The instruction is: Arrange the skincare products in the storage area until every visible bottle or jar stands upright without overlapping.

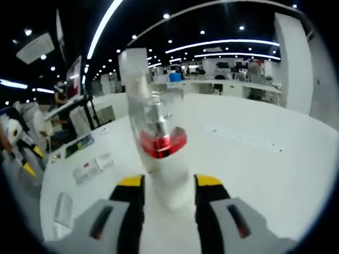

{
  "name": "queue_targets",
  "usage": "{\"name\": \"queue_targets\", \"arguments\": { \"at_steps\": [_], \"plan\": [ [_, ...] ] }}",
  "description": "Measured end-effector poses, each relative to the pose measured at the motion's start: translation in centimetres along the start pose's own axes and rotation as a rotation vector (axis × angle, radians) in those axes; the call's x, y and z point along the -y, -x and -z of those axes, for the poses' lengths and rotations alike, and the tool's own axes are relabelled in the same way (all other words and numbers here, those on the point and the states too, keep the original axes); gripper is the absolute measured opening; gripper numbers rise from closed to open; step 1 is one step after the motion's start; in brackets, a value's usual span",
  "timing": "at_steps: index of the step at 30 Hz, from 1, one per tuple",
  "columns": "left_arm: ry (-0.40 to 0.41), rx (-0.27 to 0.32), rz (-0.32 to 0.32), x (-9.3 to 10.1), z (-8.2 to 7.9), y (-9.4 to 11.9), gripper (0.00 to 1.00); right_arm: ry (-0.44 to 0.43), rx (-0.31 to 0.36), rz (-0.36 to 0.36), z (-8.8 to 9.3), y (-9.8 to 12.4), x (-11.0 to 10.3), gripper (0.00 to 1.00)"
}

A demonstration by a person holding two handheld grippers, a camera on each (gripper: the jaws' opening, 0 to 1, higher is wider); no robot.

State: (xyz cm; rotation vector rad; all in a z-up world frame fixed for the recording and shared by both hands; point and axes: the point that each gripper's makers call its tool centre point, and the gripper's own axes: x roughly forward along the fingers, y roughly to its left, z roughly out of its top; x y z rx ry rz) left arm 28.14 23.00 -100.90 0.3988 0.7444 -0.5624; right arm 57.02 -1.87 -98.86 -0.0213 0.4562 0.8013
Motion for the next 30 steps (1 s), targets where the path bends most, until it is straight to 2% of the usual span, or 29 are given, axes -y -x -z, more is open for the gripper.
{"name": "queue_targets", "arguments": {
  "at_steps": [1, 3, 6, 7, 9, 11, 13, 15, 17, 18, 19, 21, 23, 26, 30],
  "plan": [
    [0.001, 0.000, 0.002, 0.0, 0.0, 0.0, 0.42, -0.046, -0.006, -0.016, 0.4, 0.5, -0.6, 0.31],
    [-0.001, 0.005, 0.004, 0.1, -0.1, 0.0, 0.42, -0.048, -0.016, -0.002, 1.1, 1.5, -1.2, 0.31],
    [-0.003, 0.008, 0.015, 0.3, -0.2, 0.0, 0.42, -0.199, -0.022, 0.035, 2.8, 3.7, -2.8, 0.36],
    [-0.005, 0.008, 0.018, 0.4, -0.2, 0.0, 0.42, -0.224, -0.019, 0.035, 3.1, 4.1, -3.5, 0.39],
    [-0.007, 0.012, 0.029, 0.6, -0.3, 0.0, 0.42, -0.285, -0.012, -0.020, 3.9, 5.3, -6.4, 0.39],
    [-0.012, 0.015, 0.043, 0.9, -0.3, 0.0, 0.41, -0.309, 0.014, -0.096, 4.2, 6.4, -9.8, 0.34],
    [-0.019, 0.024, 0.053, 1.2, -0.5, 0.1, 0.41, -0.297, 0.008, -0.114, 4.9, 7.2, -12.2, 0.37],
    [-0.023, 0.034, 0.063, 1.4, -0.7, 0.1, 0.41, -0.284, -0.022, -0.116, 5.7, 7.7, -13.9, 0.37],
    [-0.031, 0.045, 0.072, 1.7, -0.9, 0.2, 0.41, -0.304, -0.113, -0.171, 7.3, 8.2, -16.4, 0.36],
    [-0.035, 0.050, 0.076, 1.8, -1.1, 0.3, 0.41, -0.275, -0.153, -0.177, 8.0, 8.3, -17.1, 0.37],
    [-0.041, 0.059, 0.083, 2.1, -1.3, 0.3, 0.41, -0.175, -0.199, -0.175, 9.0, 8.3, -17.7, 0.37],
    [-0.051, 0.064, 0.090, 2.3, -1.4, 0.3, 0.41, -0.058, -0.281, -0.172, 10.5, 8.5, -18.6, 0.37],
    [-0.060, 0.065, 0.093, 2.5, -1.4, 0.4, 0.41, -0.002, -0.309, -0.173, 11.1, 8.5, -19.1, 0.37],
    [-0.066, 0.071, 0.099, 2.6, -1.6, 0.4, 0.41, -0.001, -0.331, -0.144, 11.9, 8.2, -19.3, 0.37],
    [-0.070, 0.087, 0.131, 3.3, -1.9, 0.6, 0.42, 0.078, -0.418, -0.113, 13.5, 8.1, -19.0, 0.34]
  ]
}}
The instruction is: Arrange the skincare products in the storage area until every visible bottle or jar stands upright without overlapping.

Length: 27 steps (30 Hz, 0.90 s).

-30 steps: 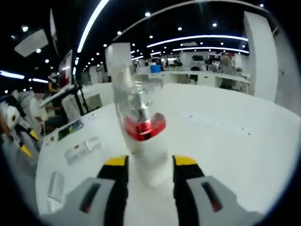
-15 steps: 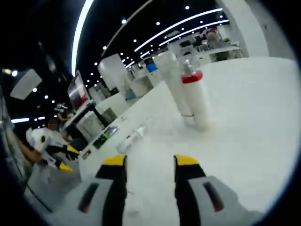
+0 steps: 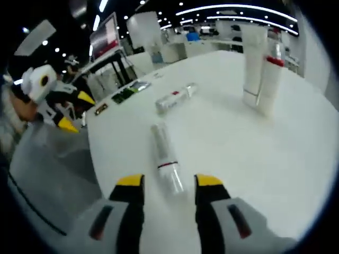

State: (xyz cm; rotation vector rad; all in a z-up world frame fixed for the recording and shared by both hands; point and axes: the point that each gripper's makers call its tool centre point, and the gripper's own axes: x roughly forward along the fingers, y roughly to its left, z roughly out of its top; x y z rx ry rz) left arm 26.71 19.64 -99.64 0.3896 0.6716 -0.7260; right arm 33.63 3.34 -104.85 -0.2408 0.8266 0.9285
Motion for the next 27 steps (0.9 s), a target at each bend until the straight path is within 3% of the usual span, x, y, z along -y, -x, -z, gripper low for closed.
{"name": "queue_targets", "arguments": {
  "at_steps": [2, 12, 13, 16, 18, 23, 26, 27],
  "plan": [
    [-0.010, 0.010, 0.003, 0.1, -0.2, 0.1, 0.42, 0.037, -0.034, 0.019, 0.5, -0.2, 0.0, 0.33],
    [-0.028, -0.004, 0.004, 0.1, 0.1, -0.1, 0.42, 0.075, -0.085, 0.060, 1.2, -1.0, 0.3, 0.25],
    [-0.024, -0.012, 0.005, 0.1, 0.3, -0.1, 0.42, 0.120, -0.090, 0.061, 1.1, -1.2, 0.4, 0.23],
    [-0.021, -0.009, -0.006, -0.1, 0.2, -0.1, 0.42, 0.120, -0.101, 0.042, 0.8, -1.4, 0.4, 0.19],
    [-0.012, -0.017, -0.017, -0.5, 0.4, -0.1, 0.42, 0.165, -0.117, 0.055, 0.7, -1.6, 0.8, 0.18],
    [-0.013, -0.027, -0.056, -1.2, 0.6, 0.0, 0.42, 0.151, -0.144, 0.015, 0.0, -1.9, 0.0, 0.17],
    [-0.008, -0.020, -0.081, -1.7, 0.6, 0.2, 0.42, 0.205, -0.165, -0.050, -0.6, -1.8, -1.3, 0.17],
    [-0.011, -0.022, -0.085, -1.8, 0.6, 0.2, 0.42, 0.267, -0.174, -0.062, -1.1, -1.8, -1.7, 0.17]
  ]
}}
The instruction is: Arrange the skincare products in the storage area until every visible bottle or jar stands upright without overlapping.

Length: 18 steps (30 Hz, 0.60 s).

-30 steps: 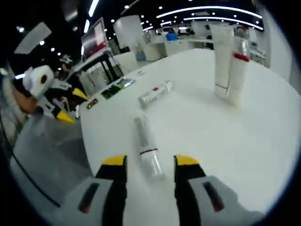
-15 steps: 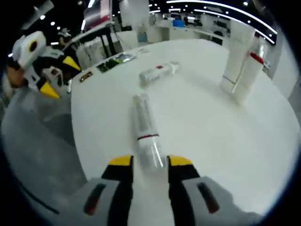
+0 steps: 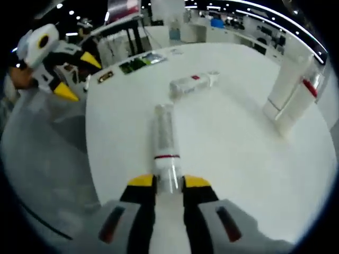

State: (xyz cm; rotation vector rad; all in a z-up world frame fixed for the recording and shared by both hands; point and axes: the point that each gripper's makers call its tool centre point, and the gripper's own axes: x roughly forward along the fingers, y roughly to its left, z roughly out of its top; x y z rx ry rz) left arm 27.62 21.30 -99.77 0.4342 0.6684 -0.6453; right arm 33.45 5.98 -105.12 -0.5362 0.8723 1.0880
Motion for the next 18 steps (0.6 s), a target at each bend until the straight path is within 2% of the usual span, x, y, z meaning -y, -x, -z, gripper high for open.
{"name": "queue_targets", "arguments": {
  "at_steps": [3, 5, 7, 11, 15, 18],
  "plan": [
    [-0.014, -0.005, 0.002, 0.2, 0.1, -0.1, 0.42, 0.059, -0.005, -0.009, -1.2, 0.4, -0.5, 0.16],
    [-0.029, -0.004, -0.006, 0.0, 0.0, 0.0, 0.42, 0.068, 0.005, -0.017, -2.5, 1.0, -1.0, 0.16],
    [-0.018, -0.004, -0.018, -0.3, 0.1, 0.0, 0.43, 0.108, 0.011, -0.039, -3.9, 1.3, -1.7, 0.16],
    [-0.019, 0.006, -0.057, -1.0, -0.1, 0.2, 0.44, 0.184, -0.009, -0.082, -5.6, 1.2, -3.1, 0.16],
    [-0.038, 0.006, -0.060, -1.0, -0.1, 0.2, 0.45, 0.312, -0.032, -0.101, -7.1, 1.3, -4.2, 0.16],
    [-0.049, -0.002, -0.067, -1.1, 0.0, 0.2, 0.48, 0.314, -0.016, -0.126, -8.1, 1.7, -5.2, 0.16]
  ]
}}
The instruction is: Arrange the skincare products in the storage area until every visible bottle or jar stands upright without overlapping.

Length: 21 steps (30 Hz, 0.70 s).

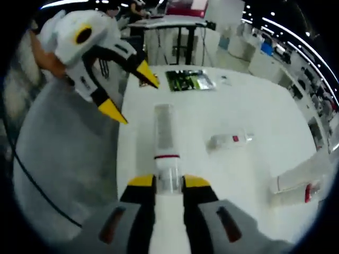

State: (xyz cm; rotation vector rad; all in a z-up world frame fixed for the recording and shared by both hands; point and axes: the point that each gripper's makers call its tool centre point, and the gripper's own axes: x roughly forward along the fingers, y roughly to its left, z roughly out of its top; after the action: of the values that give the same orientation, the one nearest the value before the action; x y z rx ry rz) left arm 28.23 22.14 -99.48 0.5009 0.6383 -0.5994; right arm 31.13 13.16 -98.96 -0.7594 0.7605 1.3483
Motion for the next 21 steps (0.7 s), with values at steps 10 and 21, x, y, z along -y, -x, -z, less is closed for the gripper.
{"name": "queue_targets", "arguments": {
  "at_steps": [10, 21],
  "plan": [
    [-0.033, 0.001, 0.017, 0.5, -0.2, -0.3, 0.57, 0.114, 0.000, -0.015, -2.3, 0.8, -1.5, 0.16],
    [-0.038, -0.020, 0.065, 1.6, 0.2, -0.5, 0.55, 0.243, -0.012, -0.057, -3.5, 1.8, -4.2, 0.16]
  ]
}}
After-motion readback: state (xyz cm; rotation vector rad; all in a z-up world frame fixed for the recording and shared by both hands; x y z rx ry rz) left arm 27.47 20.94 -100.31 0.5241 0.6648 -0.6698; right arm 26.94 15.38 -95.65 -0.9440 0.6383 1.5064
